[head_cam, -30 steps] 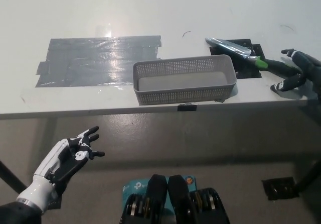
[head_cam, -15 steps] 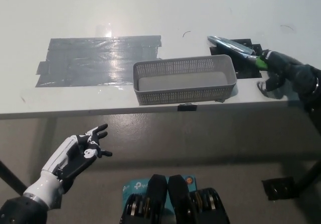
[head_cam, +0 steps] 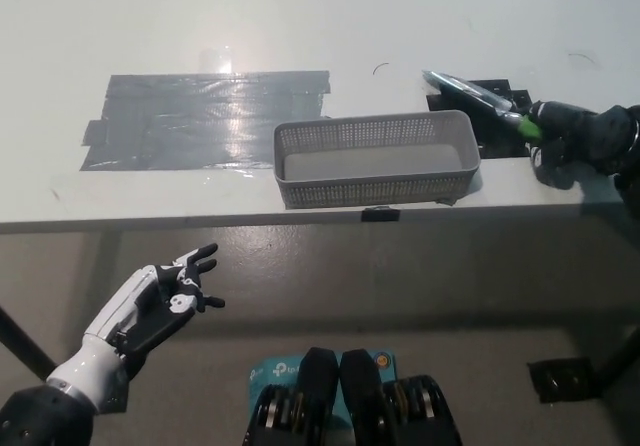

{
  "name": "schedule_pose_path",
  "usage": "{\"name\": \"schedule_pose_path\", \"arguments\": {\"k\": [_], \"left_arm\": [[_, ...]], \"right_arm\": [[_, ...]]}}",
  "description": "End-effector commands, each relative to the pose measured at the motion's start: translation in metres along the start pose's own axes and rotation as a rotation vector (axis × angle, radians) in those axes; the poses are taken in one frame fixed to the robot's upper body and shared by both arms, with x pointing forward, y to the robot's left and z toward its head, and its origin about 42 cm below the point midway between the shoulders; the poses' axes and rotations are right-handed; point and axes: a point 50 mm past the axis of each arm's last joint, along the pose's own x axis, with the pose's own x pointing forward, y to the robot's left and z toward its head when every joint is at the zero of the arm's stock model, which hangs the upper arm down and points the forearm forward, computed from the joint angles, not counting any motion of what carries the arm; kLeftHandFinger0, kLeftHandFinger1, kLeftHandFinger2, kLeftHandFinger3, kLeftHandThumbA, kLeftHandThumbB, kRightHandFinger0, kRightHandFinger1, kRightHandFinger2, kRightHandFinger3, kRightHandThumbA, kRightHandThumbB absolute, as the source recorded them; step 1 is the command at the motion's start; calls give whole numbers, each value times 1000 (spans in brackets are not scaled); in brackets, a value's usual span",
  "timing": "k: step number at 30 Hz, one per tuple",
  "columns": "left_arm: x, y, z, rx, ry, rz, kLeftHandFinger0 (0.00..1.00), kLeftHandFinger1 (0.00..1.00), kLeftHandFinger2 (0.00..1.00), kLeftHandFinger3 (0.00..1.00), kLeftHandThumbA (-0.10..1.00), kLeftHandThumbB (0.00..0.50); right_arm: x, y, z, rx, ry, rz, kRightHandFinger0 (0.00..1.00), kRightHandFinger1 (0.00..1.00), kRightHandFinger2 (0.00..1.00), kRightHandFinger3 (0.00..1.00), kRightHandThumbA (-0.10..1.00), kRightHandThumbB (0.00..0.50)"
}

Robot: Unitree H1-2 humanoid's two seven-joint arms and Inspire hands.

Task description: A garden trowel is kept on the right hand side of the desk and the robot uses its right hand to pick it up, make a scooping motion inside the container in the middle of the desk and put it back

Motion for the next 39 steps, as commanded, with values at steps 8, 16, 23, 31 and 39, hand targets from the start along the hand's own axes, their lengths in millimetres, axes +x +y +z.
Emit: {"name": "schedule_pose_path", "arguments": {"k": [8, 16, 23, 31, 39], "left_arm": [[7, 3, 24, 116, -62, -62, 730, 1000, 1000, 1000, 703, 254], [13, 3, 30, 157, -73, -92, 741, 1000, 1000, 1000, 759, 253], [13, 5, 32, 189, -71, -107, 787, 1000, 1000, 1000, 838, 264], [15, 4, 35, 217, -66, -118, 826, 1000, 1000, 1000, 851, 240], [16, 2, 38, 250, -75, -150, 904, 1000, 1000, 1000, 870, 243]], "right_arm": [[6, 24, -34, 43, 106, 114, 1000, 1000, 1000, 1000, 148, 131], [6, 25, -13, -311, 274, 328, 1000, 1000, 1000, 1000, 707, 500], [3, 24, -29, -288, 334, 367, 1000, 1000, 1000, 1000, 746, 496], [9, 44, -49, -414, 429, 260, 1000, 1000, 1000, 1000, 538, 303], [12, 65, -66, -504, 387, 11, 0, 0, 139, 1000, -100, 51]]}}
